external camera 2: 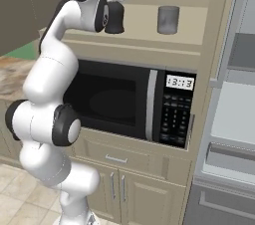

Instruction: There is a bowl on the dining counter. Grab a lemon wedge from the fridge and place it in the bowl. Then get the liquor bottle and glass cup from the cabinet and place them next to the bowl.

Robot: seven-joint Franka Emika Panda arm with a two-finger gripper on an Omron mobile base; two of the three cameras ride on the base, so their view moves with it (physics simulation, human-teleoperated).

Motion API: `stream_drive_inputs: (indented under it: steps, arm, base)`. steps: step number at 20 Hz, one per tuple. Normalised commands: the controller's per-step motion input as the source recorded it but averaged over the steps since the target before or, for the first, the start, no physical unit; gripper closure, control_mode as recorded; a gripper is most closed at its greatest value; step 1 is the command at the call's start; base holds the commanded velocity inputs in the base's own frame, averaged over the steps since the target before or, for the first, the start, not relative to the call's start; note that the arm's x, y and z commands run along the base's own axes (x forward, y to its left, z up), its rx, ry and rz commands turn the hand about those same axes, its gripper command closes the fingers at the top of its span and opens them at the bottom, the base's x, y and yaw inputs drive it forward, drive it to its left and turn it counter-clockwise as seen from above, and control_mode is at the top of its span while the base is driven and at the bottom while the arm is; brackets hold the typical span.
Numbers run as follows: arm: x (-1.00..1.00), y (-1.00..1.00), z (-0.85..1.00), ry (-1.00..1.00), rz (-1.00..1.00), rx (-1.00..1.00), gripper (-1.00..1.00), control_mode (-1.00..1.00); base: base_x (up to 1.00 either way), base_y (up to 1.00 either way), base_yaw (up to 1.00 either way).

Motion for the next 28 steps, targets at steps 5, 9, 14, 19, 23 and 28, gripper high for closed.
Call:
stream_drive_inputs:
  steps: [5,9,14,19,23,28]
  arm:
    - [0.0,0.0,-0.06,0.01,0.0,0.0,1.0,-1.0]
    - [-0.13,0.0,-0.12,0.0,0.0,0.0,1.0,-1.0]
    - [-0.31,0.0,-0.16,0.0,0.0,0.0,1.0,-1.0]
    - [-0.72,0.0,-0.19,0.0,0.0,0.0,1.0,-1.0]
    - [-1.0,0.0,-0.02,-0.1,0.01,0.0,1.0,-1.0]
    - [-1.0,0.0,0.0,-0.02,0.1,0.0,1.0,-1.0]
  base:
    - [0.0,0.0,0.0]
    - [0.0,0.0,0.0]
    - [0.0,0.0,0.0]
    - [0.0,0.0,0.0]
    - [0.0,0.0,0.0]
    - [0.0,0.0,0.0]
